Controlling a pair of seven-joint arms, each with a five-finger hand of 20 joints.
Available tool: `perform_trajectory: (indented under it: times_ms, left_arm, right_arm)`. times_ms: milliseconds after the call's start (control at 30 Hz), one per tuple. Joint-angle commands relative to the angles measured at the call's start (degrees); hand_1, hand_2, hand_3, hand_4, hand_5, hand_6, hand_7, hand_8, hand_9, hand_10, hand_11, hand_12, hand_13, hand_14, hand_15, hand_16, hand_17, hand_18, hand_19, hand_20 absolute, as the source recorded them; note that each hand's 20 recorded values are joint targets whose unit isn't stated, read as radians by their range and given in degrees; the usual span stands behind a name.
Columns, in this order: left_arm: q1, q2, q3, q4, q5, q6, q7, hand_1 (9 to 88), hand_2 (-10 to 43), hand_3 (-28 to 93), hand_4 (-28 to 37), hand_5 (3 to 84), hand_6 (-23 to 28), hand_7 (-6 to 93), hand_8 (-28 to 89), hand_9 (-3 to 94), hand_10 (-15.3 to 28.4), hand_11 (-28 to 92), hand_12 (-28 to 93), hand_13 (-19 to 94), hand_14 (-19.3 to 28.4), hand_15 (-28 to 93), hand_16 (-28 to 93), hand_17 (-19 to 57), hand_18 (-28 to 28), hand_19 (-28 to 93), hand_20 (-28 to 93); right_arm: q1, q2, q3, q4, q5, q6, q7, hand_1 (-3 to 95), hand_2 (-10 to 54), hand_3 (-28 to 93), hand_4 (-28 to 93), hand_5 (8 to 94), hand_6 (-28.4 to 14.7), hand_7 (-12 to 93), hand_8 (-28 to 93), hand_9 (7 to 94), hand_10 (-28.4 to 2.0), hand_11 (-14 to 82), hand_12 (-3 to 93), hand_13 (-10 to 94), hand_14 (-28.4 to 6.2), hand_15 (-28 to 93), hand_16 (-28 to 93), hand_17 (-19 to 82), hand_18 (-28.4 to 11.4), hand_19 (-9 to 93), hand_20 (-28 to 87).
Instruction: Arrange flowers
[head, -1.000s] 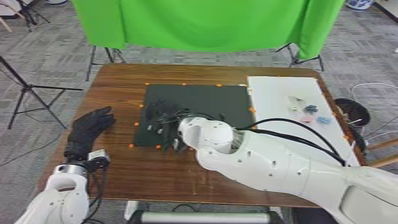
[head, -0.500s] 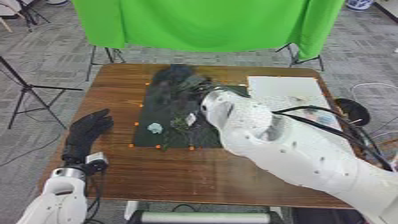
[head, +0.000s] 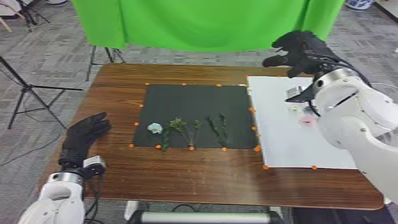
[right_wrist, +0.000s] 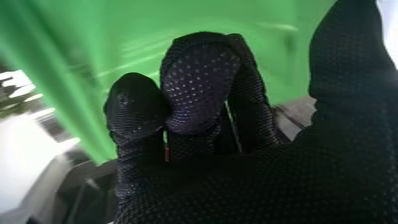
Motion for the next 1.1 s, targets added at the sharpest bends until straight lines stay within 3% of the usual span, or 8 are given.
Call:
perform_trajectory:
  times_ms: [33,400,700,1100]
  left_arm:
    - [0.5,-0.80,1.37,0.57,0.55,-1.05,-0.39,22.6,-8.0,68,-28.3,50.5,1.2,17.3,-7,48.5,13.1,19,14,41,16.2,21,1,12.5,11.9,9,23]
    - [1.3,-1.45,1.27,0.27,0.57,-0.88,-0.33,22.7,-7.9,68,-28.3,50.6,1.2,17.4,-7,48.5,13.1,19,14,41,16.2,21,1,12.6,11.8,9,23]
    - [2.1,-1.92,1.04,-0.15,0.63,-0.91,-0.48,22.7,-7.8,67,-28.3,50.7,1.1,17.6,-7,48.5,13.1,19,14,41,16.2,21,1,12.6,11.8,9,23]
    - [2.6,-2.37,0.91,-0.40,0.46,-0.69,-0.75,22.7,-7.5,67,-28.3,50.7,1.1,17.5,-7,48.5,13.1,19,14,41,16.1,21,1,12.5,11.8,9,23]
  right_arm:
    - [-11.3,2.6,4.3,2.3,-1.7,-1.1,2.9,34.3,-9.5,69,-14,52.9,1.8,16,-8,56.1,-15.4,10.2,19.6,85,-3.8,61,28,59,-13.0,93,45]
    - [-19.1,3.6,9.5,5.9,-2.3,-2.3,5.6,34.8,-9.5,70,-14,55.6,1.7,18,-8,59.2,-14.6,12.8,20.1,85,-4.1,61,28,59,-13.7,93,45]
    - [-20.0,3.3,8.9,8.9,-2.2,-4.7,6.9,35.4,-9.5,70,-14,56.5,1.7,19,-8,60.8,-14.2,13.7,20.1,85,-4.5,61,28,59,-14.3,93,45]
    - [-21.2,2.3,6.9,9.8,-1.6,-3.2,6.9,38.4,-9.5,71,-15,58.4,2.0,22,-8,63.6,-13.6,16.4,20.6,85,-4.3,62,28,59,-14.3,93,46]
